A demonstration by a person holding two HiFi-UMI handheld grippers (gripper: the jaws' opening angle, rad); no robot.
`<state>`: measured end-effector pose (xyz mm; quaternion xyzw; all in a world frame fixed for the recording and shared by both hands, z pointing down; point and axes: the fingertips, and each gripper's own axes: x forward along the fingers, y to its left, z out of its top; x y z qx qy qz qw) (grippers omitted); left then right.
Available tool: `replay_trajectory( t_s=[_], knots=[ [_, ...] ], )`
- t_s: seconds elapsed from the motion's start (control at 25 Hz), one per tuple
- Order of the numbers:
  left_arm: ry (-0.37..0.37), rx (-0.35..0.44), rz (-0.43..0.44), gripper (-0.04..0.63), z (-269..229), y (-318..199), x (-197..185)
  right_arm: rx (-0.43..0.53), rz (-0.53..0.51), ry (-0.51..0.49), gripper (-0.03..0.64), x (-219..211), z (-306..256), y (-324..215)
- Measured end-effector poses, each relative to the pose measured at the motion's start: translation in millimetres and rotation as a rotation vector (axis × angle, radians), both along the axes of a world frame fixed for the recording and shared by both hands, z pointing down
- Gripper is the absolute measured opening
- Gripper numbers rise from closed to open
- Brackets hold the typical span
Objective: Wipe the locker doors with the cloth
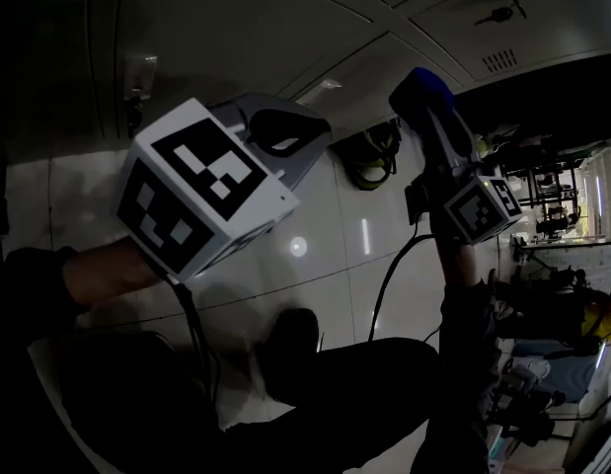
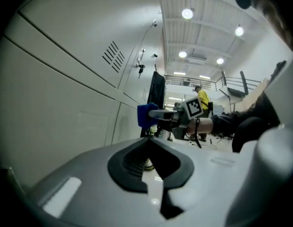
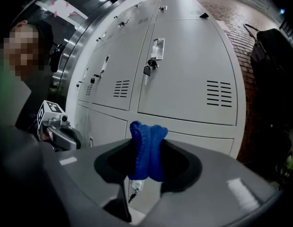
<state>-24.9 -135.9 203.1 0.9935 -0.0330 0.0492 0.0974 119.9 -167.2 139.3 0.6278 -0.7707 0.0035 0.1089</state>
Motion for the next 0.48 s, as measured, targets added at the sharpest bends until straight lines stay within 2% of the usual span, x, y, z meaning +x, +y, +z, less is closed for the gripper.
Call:
replay_trajectory(
  t_s=[0.16, 0.32, 0.48],
  knots=[
    [-0.028, 0.013, -0.044, 0.0, 5, 6, 20, 0.032, -0.069, -0.012, 0.153, 15, -4, -8],
    [-0.063, 0.027, -0.118, 0.0, 1, 17, 47, 0.101, -0.158, -0.072, 0.153, 25, 0, -14],
    [-0.111, -0.009, -0.17, 0.0, -9, 21, 39, 0.143, -0.244, -0.172, 0.153, -5, 1, -33]
  ],
)
